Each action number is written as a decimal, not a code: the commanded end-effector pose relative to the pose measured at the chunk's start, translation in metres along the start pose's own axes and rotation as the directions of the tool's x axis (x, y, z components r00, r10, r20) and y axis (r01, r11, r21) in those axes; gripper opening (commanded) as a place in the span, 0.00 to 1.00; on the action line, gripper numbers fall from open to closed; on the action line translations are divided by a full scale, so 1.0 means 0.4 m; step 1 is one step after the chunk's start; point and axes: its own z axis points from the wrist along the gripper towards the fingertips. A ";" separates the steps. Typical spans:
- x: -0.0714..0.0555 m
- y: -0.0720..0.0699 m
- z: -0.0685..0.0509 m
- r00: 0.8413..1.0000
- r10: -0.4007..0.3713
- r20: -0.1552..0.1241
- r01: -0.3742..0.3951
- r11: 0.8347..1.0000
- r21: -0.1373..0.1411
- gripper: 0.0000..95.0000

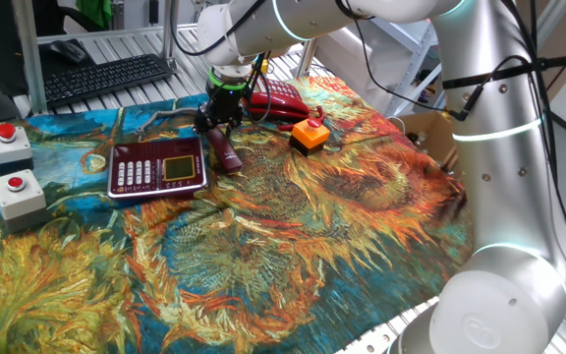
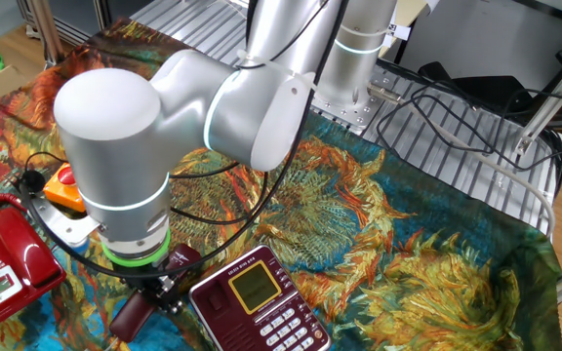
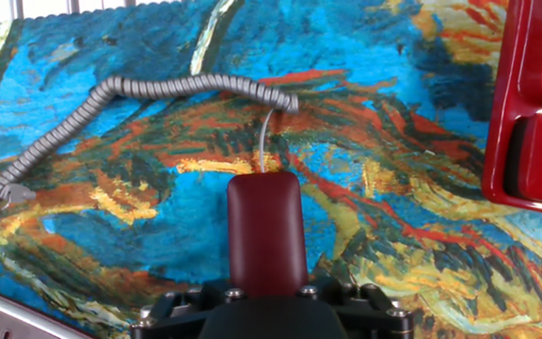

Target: Place the handset of the telephone on the corresponding phone cradle

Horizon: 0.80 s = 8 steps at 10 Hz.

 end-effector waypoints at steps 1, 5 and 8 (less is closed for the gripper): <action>-0.001 0.000 0.000 1.000 -0.005 0.002 0.005 1.000 0.002 0.00; -0.001 0.000 -0.001 1.000 -0.009 0.002 0.009 1.000 0.000 0.00; 0.000 -0.002 -0.025 0.999 -0.039 -0.004 0.039 0.999 -0.022 0.00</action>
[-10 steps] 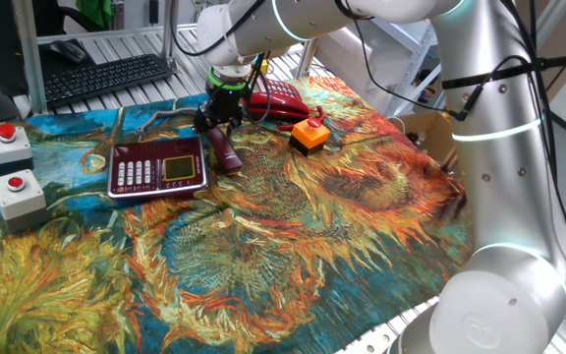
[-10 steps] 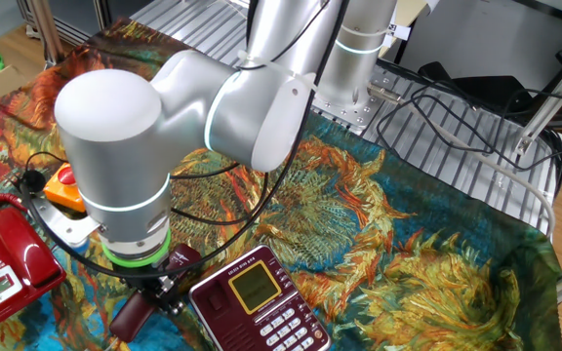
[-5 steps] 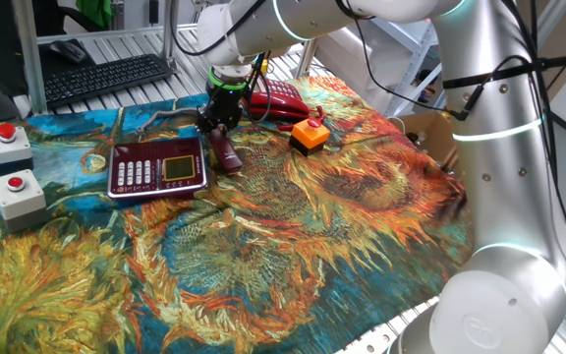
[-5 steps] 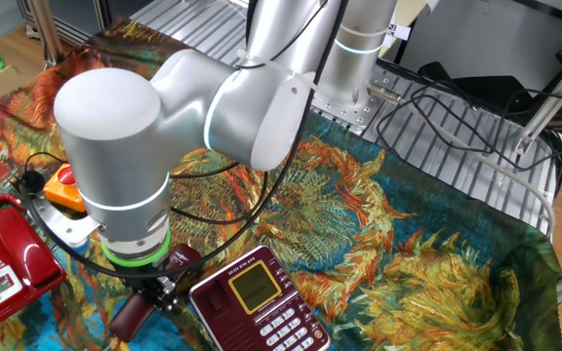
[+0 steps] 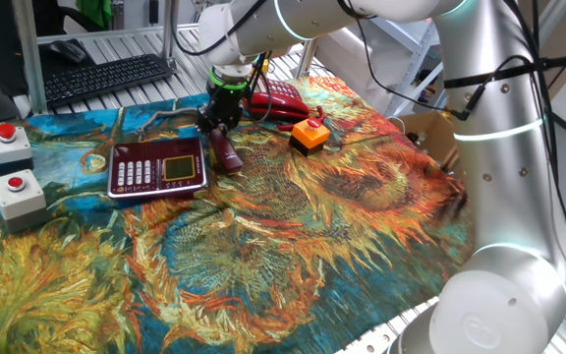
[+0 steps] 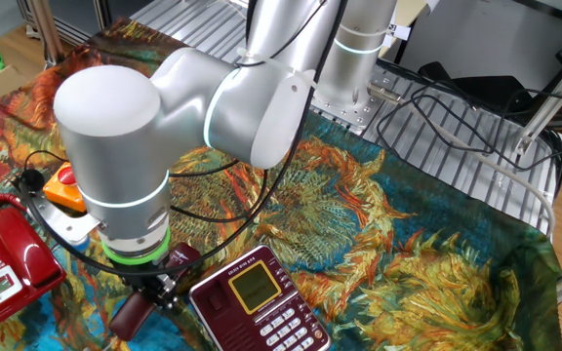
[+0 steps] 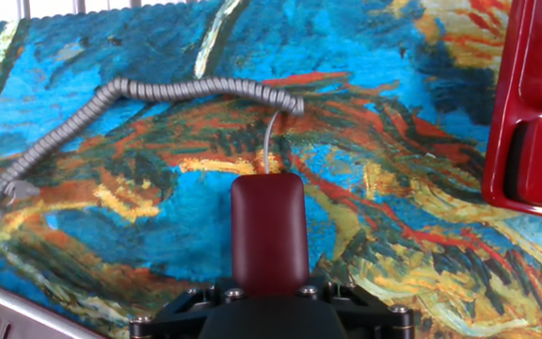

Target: Place the handset of the telephone on the corresponding phone cradle

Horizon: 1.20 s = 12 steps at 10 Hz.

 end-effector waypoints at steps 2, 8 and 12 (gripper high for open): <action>-0.001 0.012 -0.045 1.000 -0.012 -0.002 0.012 1.000 -0.015 0.00; -0.037 0.077 -0.156 0.999 -0.045 -0.011 0.045 0.999 -0.021 0.00; -0.041 0.151 -0.212 0.991 -0.133 -0.017 0.133 0.991 -0.017 0.00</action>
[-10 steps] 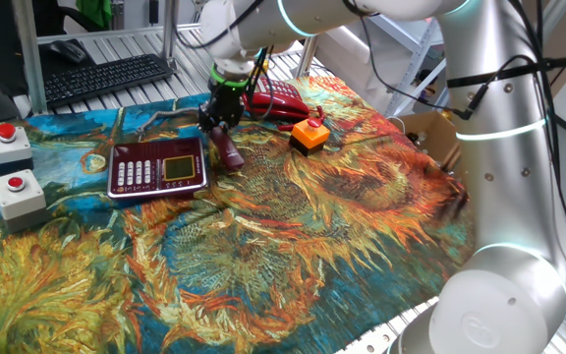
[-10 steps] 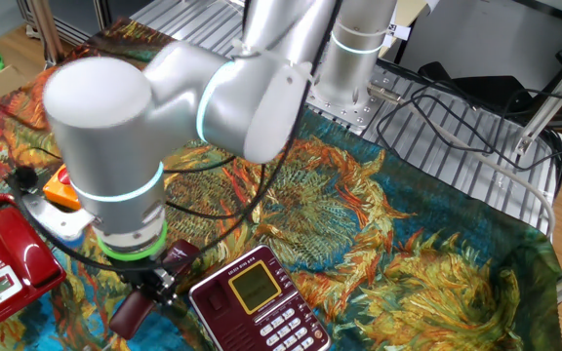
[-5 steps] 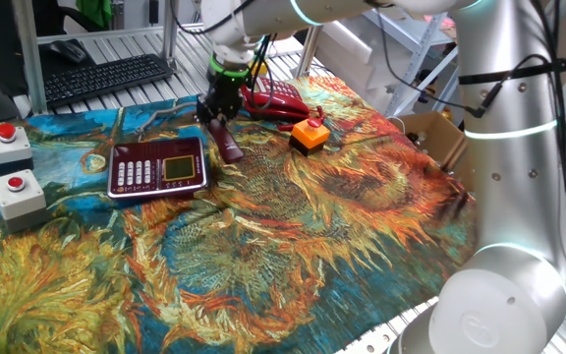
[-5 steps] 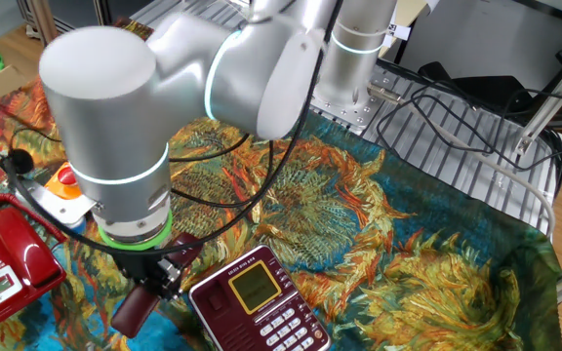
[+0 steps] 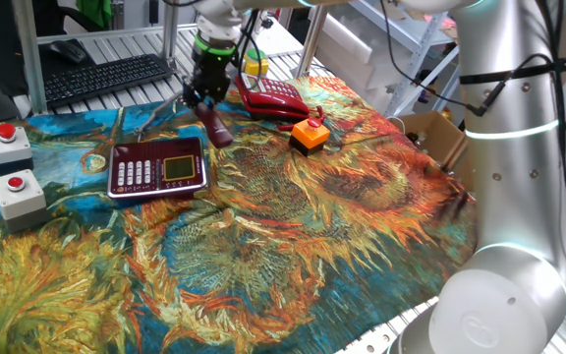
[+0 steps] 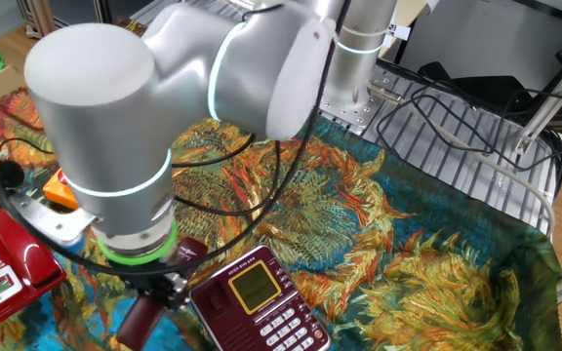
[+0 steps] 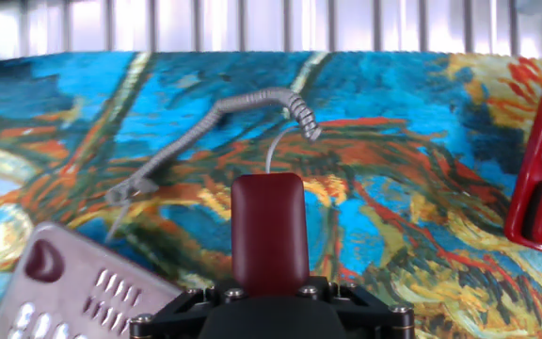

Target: Place the handset of the telephone on the corresponding phone cradle

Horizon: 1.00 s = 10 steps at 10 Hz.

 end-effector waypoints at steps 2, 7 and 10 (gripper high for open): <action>0.003 0.044 -0.021 0.996 -0.087 -0.027 0.087 0.996 0.000 0.00; 0.009 0.117 -0.020 0.987 -0.148 -0.068 0.150 0.988 0.022 0.00; 0.015 0.160 -0.010 0.979 -0.177 -0.098 0.179 0.984 0.018 0.00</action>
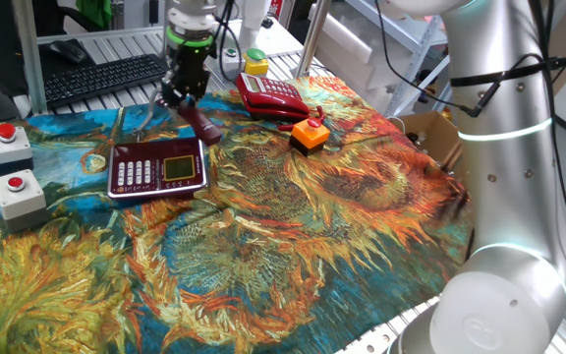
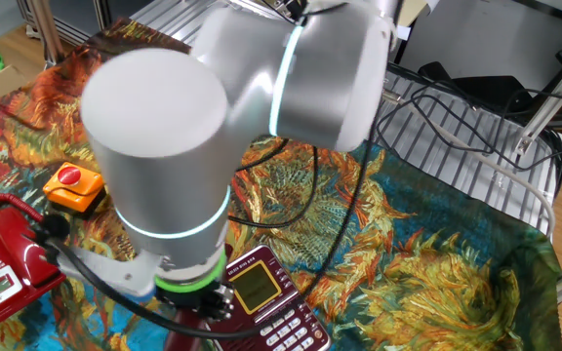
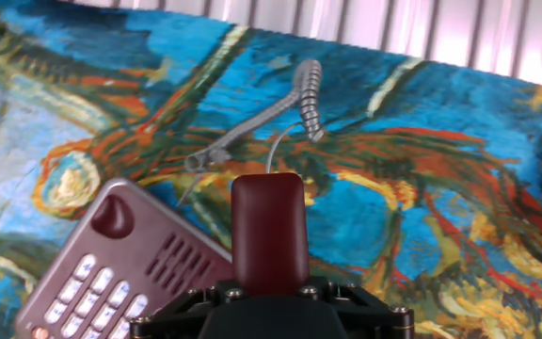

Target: Place the handset of the telephone on the corresponding phone cradle

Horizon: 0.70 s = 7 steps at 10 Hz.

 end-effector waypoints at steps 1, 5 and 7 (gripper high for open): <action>-0.003 0.024 0.002 1.000 0.002 -0.023 -0.002 1.000 -0.008 0.00; -0.008 0.056 0.022 1.000 0.009 -0.024 -0.009 1.000 0.002 0.00; -0.011 0.063 0.029 1.000 0.017 -0.024 -0.017 1.000 0.003 0.00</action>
